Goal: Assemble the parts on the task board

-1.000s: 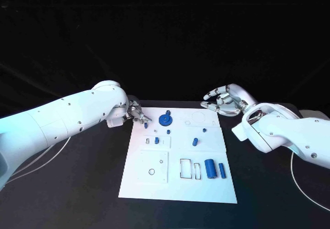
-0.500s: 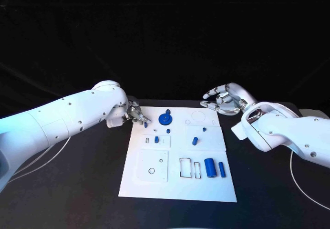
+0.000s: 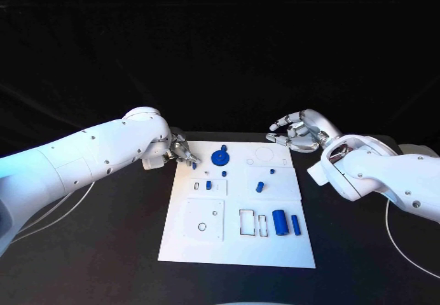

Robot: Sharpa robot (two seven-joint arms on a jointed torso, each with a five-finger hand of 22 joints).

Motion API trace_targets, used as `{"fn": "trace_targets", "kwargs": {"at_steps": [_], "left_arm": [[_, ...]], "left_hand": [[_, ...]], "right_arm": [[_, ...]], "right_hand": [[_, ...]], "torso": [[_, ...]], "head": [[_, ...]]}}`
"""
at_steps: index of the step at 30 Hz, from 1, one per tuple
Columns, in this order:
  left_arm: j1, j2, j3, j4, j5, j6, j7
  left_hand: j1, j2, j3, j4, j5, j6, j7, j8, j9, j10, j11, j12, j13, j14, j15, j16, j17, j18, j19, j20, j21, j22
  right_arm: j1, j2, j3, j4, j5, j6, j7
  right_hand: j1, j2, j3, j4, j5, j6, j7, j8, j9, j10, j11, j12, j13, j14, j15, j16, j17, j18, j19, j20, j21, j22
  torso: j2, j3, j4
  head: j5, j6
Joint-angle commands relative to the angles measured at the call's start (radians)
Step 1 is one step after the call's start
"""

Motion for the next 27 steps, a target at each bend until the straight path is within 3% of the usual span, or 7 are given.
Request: {"fn": "trace_targets", "kwargs": {"at_steps": [1, 12, 16, 21, 27], "left_arm": [[0.0, 0.003, 0.0, 0.002, 0.017, -0.005, 0.009], [0.0, 0.004, 0.0, 0.005, 0.031, -0.007, 0.015], [0.0, 0.004, 0.0, 0.004, 0.035, -0.012, 0.018], [0.0, 0.002, 0.0, 0.006, 0.037, -0.018, 0.018], [0.0, -0.008, 0.0, 0.022, 0.047, -0.039, 0.014]], "left_hand": [[0.029, 0.004, 0.01, -0.005, -0.003, 0.009, -0.002, 0.003, -0.003, 0.004, -0.004, 0.001, -0.005, 0.103, 0.002, 0.006, 0.261, 0.01, 0.004, -0.004, 0.006, 0.001], [0.146, 0.017, 0.048, -0.033, -0.004, 0.021, -0.013, 0.016, -0.005, -0.002, -0.013, -0.006, -0.017, 0.104, -0.005, 0.007, 0.263, 0.011, 0.001, -0.01, 0.004, 0.001], [0.188, 0.033, 0.075, -0.047, -0.004, 0.026, -0.018, 0.022, -0.004, -0.001, -0.018, -0.01, -0.023, 0.104, -0.009, 0.007, 0.263, 0.01, 0.002, -0.013, 0.006, 0.004], [0.246, 0.045, 0.146, -0.087, -0.005, 0.014, -0.018, 0.034, 0.002, 0.003, -0.02, -0.015, -0.029, 0.104, -0.011, 0.007, 0.263, 0.009, 0.003, -0.015, 0.008, 0.009], [0.242, 0.033, 0.239, -0.116, -0.002, 0.006, -0.014, 0.067, 0.03, 0.016, -0.017, -0.015, -0.032, 0.104, -0.008, 0.007, 0.263, 0.009, 0.003, -0.013, 0.008, 0.011]], "right_arm": [[-0.001, 0.001, 0.0, 0.0, -0.003, 0.007, 0.008], [-0.001, 0.004, 0.0, -0.002, -0.003, 0.008, 0.009], [-0.001, 0.004, 0.0, -0.003, -0.003, 0.008, 0.009], [-0.001, 0.004, 0.0, -0.003, -0.003, 0.007, 0.009], [-0.001, 0.005, 0.0, -0.004, -0.002, 0.006, 0.01]], "right_hand": [[-0.008, 0.001, 0.001, -0.002, 0.005, -0.007, -0.002, 0.007, 0.001, -0.005, 0.001, -0.002, 0.003, 0.084, -0.005, -0.006, 0.193, 0.002, 0.089, -0.007, -0.002, 0.242], [-0.009, 0.002, 0.002, -0.002, 0.009, -0.005, -0.002, 0.008, 0.001, -0.004, 0.0, -0.001, 0.003, 0.084, -0.005, -0.006, 0.193, 0.002, 0.089, -0.007, -0.003, 0.242], [-0.009, 0.003, 0.003, -0.003, 0.013, -0.005, -0.002, 0.009, 0.002, -0.004, 0.0, 0.0, 0.004, 0.084, -0.005, -0.006, 0.193, 0.002, 0.088, -0.007, -0.003, 0.242], [-0.009, 0.003, 0.003, -0.003, 0.013, -0.005, -0.002, 0.009, 0.002, -0.004, 0.0, 0.0, 0.004, 0.084, -0.005, -0.006, 0.193, 0.002, 0.088, -0.007, -0.003, 0.242], [-0.009, 0.004, 0.004, -0.003, 0.015, -0.005, -0.002, 0.01, 0.002, -0.004, 0.0, 0.0, 0.004, 0.084, -0.005, -0.006, 0.193, 0.002, 0.089, -0.008, -0.003, 0.242]], "torso": [[-0.001, 0.0006, -0.0004], [-0.001, 0.0007, -0.0008], [0.0, 0.0006, -0.0008], [-0.001, 0.0003, -0.0007], [-0.001, 0.0004, -0.0003]], "head": [[0.0, -0.002], [-0.001, -0.004], [-0.002, -0.005], [-0.002, -0.006], [-0.001, -0.007]]}}
